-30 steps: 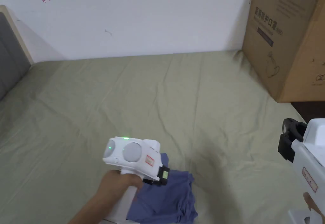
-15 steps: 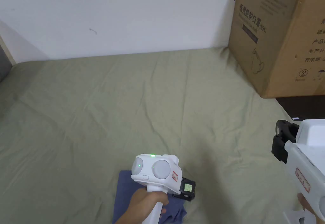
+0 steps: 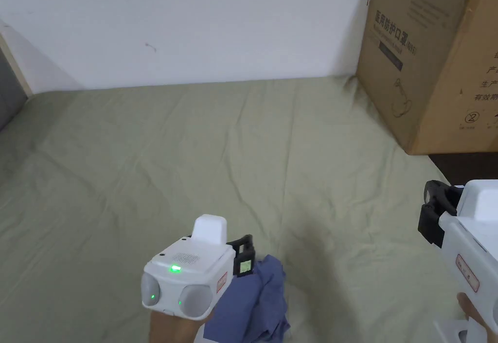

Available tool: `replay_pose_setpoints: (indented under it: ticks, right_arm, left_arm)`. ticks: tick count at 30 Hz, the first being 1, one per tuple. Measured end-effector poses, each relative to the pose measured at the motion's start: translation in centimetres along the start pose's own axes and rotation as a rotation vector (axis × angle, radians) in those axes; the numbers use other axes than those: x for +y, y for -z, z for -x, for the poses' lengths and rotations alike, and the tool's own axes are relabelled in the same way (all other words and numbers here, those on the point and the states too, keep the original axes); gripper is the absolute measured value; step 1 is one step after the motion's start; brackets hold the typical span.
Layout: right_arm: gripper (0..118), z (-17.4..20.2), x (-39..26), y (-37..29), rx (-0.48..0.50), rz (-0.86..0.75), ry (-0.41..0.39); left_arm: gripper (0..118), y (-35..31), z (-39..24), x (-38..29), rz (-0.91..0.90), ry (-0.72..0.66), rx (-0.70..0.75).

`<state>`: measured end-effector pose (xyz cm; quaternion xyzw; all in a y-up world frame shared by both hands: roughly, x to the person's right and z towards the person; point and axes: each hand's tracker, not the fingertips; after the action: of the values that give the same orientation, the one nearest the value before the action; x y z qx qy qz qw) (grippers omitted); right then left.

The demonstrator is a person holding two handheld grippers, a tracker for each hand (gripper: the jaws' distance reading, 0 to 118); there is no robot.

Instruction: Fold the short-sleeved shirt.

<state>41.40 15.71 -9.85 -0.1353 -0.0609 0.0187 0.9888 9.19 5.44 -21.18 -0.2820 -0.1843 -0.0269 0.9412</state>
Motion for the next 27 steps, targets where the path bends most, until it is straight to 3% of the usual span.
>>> replay_pose_setpoints:
  ticks: [1, 2, 3, 14, 27]
  right_arm:
    - [0, 0.1, 0.0, 0.1, 0.002, 0.002, -0.002]
    - [0, 0.2, 0.0, 0.1, 0.004, 0.003, -0.004]
    - [0, 0.3, -0.1, 0.1, 0.006, 0.005, -0.007]
    - [0, 0.2, -0.5, 0.2, 0.011, 0.029, -0.025]
    - [0, -2.1, -1.9, 1.1, -0.035, 0.079, -0.017]
  left_arm:
    - [20, 0.1, 0.3, -0.6, -0.001, -0.008, 0.003]
    - [7, 0.2, 0.4, -1.1, 0.005, -0.010, 0.002]
    - [3, 0.7, 0.7, -1.7, 0.011, -0.016, -0.001]
    - [0, 4.4, -2.2, -8.2, 0.138, 0.033, -0.080]
    - [0, 7.9, -7.9, -8.2, 0.230, 0.090, -0.120]
